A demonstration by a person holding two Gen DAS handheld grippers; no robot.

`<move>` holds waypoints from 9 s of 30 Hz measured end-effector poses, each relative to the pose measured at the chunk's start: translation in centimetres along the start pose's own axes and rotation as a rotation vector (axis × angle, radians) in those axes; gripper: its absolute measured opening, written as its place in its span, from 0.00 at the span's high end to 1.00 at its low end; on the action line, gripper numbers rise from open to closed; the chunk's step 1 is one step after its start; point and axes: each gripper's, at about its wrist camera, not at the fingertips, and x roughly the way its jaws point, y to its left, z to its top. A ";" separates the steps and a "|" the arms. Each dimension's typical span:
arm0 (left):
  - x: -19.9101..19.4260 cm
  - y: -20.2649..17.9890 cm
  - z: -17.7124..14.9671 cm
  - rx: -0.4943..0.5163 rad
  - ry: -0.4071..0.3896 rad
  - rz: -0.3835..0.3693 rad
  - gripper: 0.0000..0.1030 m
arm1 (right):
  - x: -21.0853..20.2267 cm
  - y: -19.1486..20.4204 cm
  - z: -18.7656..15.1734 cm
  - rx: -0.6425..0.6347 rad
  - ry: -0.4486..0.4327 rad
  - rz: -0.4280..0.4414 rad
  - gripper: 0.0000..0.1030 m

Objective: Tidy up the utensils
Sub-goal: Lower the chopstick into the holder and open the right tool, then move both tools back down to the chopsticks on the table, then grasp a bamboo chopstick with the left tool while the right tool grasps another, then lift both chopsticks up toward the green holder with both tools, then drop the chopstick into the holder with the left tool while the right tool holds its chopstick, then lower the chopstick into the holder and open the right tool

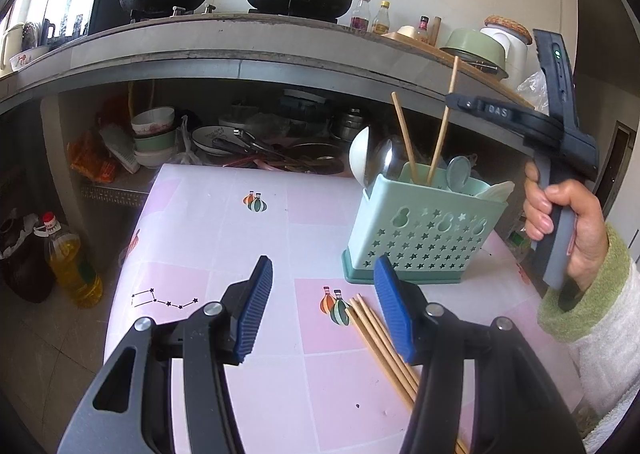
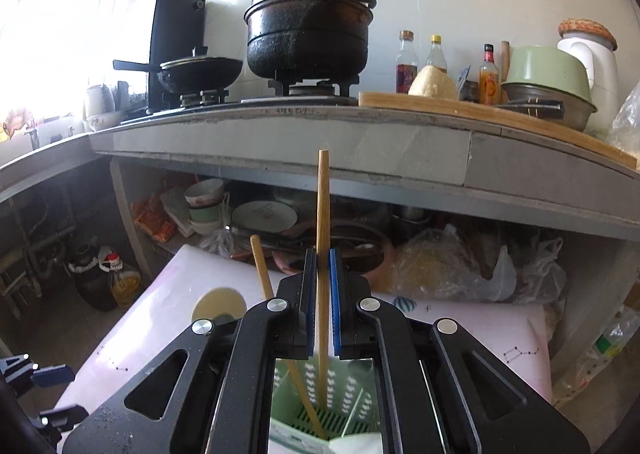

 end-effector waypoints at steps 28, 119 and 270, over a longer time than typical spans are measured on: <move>4.7 -4.8 -5.4 0.095 0.259 -0.022 0.50 | -10.5 -2.9 -11.9 0.334 0.283 0.127 0.52; 10.2 -3.7 -6.1 0.149 0.503 0.035 0.93 | -2.2 0.5 -18.8 0.125 0.642 0.073 0.85; 3.5 -1.4 -2.7 0.057 0.185 0.087 0.17 | -1.7 -1.0 -1.8 -0.121 0.098 0.027 0.95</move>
